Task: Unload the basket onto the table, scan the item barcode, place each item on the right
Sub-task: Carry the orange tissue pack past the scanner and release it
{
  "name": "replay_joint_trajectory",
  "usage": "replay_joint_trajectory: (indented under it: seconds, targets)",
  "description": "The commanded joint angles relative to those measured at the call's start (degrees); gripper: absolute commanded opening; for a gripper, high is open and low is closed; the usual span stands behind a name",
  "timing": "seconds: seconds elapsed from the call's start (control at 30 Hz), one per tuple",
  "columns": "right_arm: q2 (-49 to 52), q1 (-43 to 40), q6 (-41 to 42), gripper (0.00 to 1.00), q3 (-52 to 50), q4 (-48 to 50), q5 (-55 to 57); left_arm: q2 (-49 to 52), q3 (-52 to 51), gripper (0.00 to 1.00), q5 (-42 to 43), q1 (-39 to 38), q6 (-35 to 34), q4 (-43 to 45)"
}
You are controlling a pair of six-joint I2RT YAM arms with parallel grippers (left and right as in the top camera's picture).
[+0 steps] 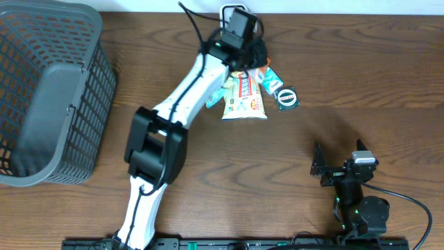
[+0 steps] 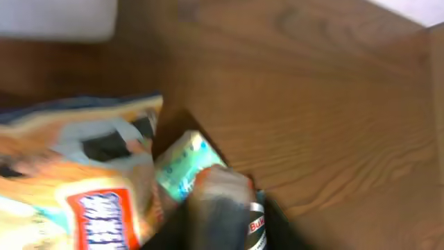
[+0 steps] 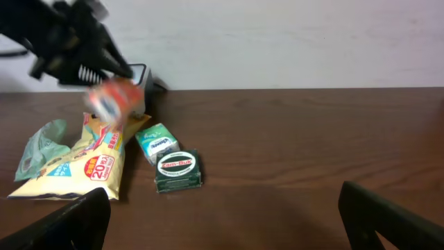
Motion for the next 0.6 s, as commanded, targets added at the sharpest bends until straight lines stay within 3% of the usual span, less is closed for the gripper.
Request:
replay_joint_trajectory:
  seconds: [0.0,0.37,0.57]
  targets:
    - [-0.3,0.3,-0.4,0.99,-0.1,-0.2,0.0,1.5,-0.1,0.48,-0.8,-1.0,-3.3,-0.2]
    - [-0.3,0.3,-0.4,0.99,-0.1,-0.2,0.0,-0.4,-0.1,0.59,-1.0,-0.9,7.9,-3.7]
    - [-0.3,0.3,-0.4,0.99,-0.1,-0.2,0.0,-7.6,0.0,0.61,-16.7,-0.9,14.6,-15.6]
